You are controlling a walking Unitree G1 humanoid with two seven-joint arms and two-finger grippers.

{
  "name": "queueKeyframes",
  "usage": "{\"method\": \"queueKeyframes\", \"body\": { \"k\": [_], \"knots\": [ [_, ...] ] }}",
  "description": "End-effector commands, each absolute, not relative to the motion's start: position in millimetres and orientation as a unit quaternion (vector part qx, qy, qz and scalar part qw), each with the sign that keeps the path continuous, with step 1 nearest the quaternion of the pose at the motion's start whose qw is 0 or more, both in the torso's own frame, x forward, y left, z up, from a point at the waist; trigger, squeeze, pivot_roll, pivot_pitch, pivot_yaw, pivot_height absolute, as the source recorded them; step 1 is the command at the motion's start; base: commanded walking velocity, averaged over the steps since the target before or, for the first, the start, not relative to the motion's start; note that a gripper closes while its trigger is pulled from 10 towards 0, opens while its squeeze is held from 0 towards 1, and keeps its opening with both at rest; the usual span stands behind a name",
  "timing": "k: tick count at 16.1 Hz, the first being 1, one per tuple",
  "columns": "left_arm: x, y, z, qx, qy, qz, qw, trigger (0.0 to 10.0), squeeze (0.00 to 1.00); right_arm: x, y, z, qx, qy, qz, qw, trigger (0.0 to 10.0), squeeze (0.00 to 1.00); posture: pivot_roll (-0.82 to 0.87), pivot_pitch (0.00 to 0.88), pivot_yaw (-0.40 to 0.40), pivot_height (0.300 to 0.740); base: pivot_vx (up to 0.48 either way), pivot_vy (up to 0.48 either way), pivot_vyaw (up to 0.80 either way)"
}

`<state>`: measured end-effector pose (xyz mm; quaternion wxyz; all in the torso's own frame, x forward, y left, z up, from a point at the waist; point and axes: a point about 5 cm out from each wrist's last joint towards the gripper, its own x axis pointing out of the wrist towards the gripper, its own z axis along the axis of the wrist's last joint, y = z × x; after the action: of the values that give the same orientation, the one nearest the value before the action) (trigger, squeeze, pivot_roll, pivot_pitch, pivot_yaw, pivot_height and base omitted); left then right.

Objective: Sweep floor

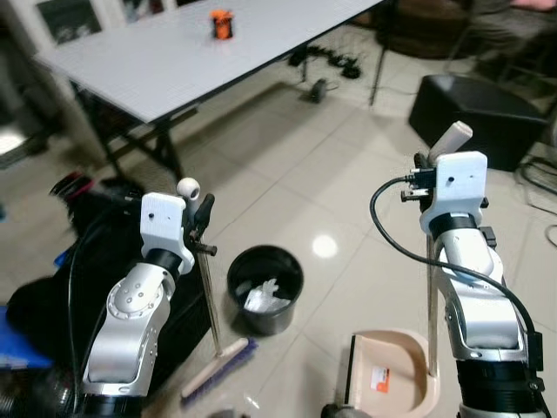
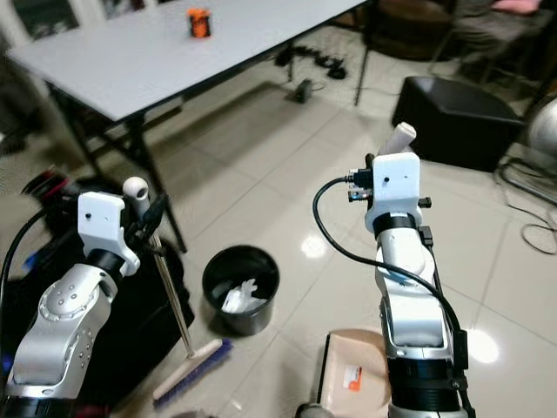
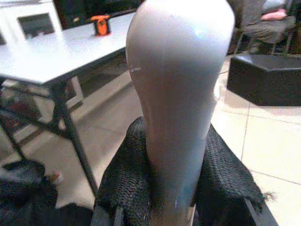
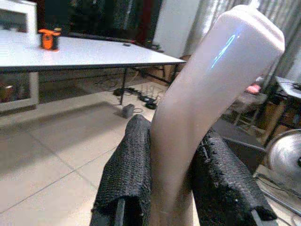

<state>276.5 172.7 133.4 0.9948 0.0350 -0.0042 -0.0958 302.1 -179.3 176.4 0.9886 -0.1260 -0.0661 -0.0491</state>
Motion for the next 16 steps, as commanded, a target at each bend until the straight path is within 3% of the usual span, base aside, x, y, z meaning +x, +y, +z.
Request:
{"method": "queueKeyframes", "body": {
  "k": [1,16],
  "knots": [
    [274.7,175.5,137.9,0.039,-0.012,-0.095,0.995,10.0,0.0,302.2,-176.9,184.5,-0.126,-0.078,-0.043,0.988,10.0,0.0,0.01,0.0,0.043,0.74,-0.296,0.0,0.0],
    [274.5,176.3,139.5,0.043,-0.01,-0.099,0.994,10.0,0.0,302.1,-178.1,183.8,-0.123,-0.073,-0.045,0.989,10.0,0.0,0.01,0.0,0.046,0.74,-0.293,0.0,0.0]
  ]
}}
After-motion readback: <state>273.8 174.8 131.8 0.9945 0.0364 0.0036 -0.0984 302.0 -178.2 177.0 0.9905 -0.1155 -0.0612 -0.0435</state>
